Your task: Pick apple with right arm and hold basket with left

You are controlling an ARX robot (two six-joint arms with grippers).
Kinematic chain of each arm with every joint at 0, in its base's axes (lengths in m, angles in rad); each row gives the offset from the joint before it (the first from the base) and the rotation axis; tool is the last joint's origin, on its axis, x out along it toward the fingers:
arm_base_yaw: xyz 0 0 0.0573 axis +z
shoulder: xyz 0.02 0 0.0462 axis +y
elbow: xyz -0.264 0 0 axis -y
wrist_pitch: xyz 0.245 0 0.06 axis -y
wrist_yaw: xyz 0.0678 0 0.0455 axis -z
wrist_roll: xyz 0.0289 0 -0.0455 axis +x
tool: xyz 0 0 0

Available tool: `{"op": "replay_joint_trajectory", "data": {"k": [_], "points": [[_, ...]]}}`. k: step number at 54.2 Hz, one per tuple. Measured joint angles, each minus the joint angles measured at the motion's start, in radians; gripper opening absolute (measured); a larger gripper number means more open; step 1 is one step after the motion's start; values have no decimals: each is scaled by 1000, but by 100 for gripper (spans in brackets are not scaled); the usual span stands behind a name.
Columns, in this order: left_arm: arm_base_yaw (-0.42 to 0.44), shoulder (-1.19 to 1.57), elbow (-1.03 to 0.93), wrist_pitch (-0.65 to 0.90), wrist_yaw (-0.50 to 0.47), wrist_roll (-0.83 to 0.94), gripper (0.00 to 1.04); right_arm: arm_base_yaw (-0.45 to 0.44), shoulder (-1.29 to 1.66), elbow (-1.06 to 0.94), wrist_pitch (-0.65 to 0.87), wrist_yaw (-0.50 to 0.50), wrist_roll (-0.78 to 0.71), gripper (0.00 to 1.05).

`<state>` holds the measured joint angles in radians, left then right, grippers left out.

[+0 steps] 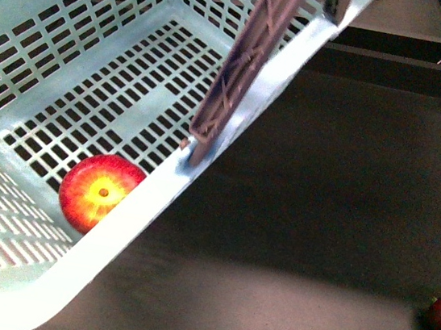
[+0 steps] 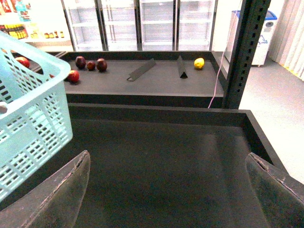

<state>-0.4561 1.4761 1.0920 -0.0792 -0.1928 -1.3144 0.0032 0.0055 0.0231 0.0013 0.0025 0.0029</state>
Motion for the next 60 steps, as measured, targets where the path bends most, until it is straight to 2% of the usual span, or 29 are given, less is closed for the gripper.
{"op": "replay_joint_trajectory", "data": {"k": [15,27,36,60], "points": [[173,97,-20,72,2,-92,15,0,0,0,0,0,0,96],[275,272,-51,135,16,-151,15,0,0,0,0,0,0,96],[297,337,-51,175,39,-184,15,0,0,0,0,0,0,96],[315,406,-51,199,29,-219,15,0,0,0,0,0,0,96]]}}
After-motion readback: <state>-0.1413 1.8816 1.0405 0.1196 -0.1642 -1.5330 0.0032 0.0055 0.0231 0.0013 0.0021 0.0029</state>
